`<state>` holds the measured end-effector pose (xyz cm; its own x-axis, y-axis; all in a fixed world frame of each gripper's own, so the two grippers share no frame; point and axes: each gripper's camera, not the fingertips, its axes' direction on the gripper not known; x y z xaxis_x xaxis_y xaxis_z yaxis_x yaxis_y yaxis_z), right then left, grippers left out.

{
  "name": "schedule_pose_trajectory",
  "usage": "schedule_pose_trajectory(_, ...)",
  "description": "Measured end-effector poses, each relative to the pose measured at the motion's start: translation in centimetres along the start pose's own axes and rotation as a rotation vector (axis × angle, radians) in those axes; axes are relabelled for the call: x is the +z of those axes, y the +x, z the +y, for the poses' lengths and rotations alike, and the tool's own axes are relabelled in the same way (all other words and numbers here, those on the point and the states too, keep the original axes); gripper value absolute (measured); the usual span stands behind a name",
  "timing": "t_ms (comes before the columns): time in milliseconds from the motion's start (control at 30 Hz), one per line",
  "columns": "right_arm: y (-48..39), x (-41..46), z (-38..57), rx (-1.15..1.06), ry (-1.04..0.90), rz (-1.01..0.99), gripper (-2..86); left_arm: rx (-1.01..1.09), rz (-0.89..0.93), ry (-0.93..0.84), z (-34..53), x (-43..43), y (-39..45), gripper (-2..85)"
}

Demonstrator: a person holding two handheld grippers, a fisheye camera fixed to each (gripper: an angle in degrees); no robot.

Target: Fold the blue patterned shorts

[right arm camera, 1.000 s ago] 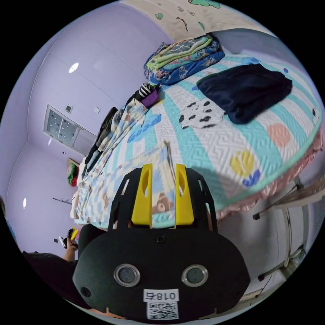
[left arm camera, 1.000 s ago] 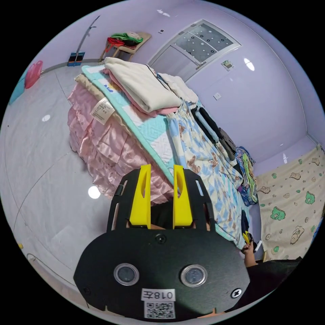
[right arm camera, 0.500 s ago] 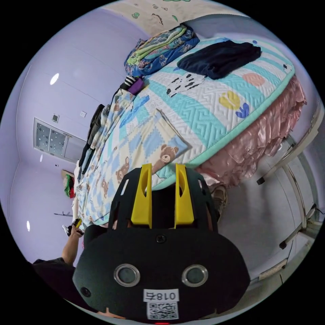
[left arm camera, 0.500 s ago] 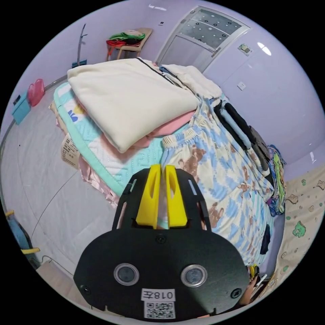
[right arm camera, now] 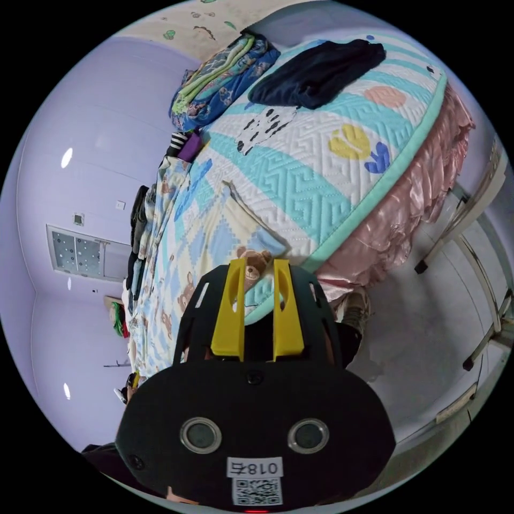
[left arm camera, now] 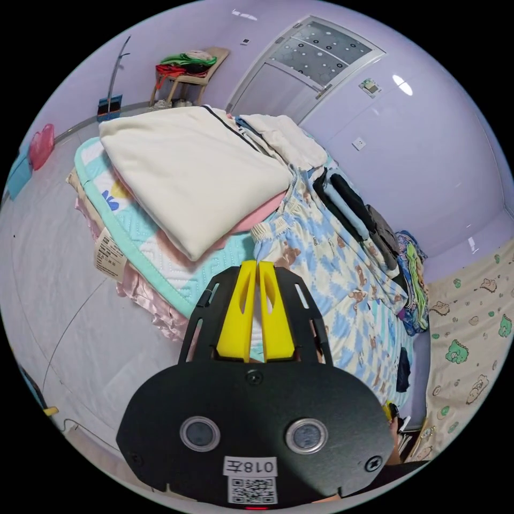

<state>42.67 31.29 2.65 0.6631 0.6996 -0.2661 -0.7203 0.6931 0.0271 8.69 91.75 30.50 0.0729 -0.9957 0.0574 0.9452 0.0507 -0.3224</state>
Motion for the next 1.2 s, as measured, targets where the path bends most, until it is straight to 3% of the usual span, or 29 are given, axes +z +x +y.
schedule_pose_trajectory(167,-1.9,-1.5,0.1,-0.033,0.017,-0.004,0.6,-0.005,0.046,0.011,-1.9,-0.1,0.3,-1.0)
schedule_pose_trajectory(467,-4.8,-1.2,0.8,-0.091,-0.050,0.064,1.6,-0.008,0.001,-0.051,-3.4,2.7,0.9,0.1)
schedule_pose_trajectory(567,-6.4,-1.6,0.8,-0.122,-0.051,0.086,6.0,-0.015,-0.043,-0.106,-3.4,4.4,0.9,7.1)
schedule_pose_trajectory(667,-9.0,-3.4,1.1,-0.210,0.003,0.159,8.5,0.014,-0.092,-0.018,-3.6,2.9,2.2,11.0)
schedule_pose_trajectory(733,-11.4,-4.2,1.4,-0.290,0.043,0.210,8.5,0.152,-0.242,0.163,-4.2,0.3,6.8,10.7)
schedule_pose_trajectory(800,-14.1,-4.2,1.4,-0.366,0.061,0.232,8.4,0.302,-0.288,0.223,-5.9,0.4,11.7,10.1)
schedule_pose_trajectory(1033,-28.5,2.0,0.2,-0.740,0.023,0.292,8.1,0.857,-0.404,0.071,-16.7,14.3,32.7,10.3)
schedule_pose_trajectory(1200,-37.0,6.8,-0.9,-0.905,-0.008,0.309,7.7,0.924,-0.464,-0.083,-23.8,24.8,38.5,11.3)
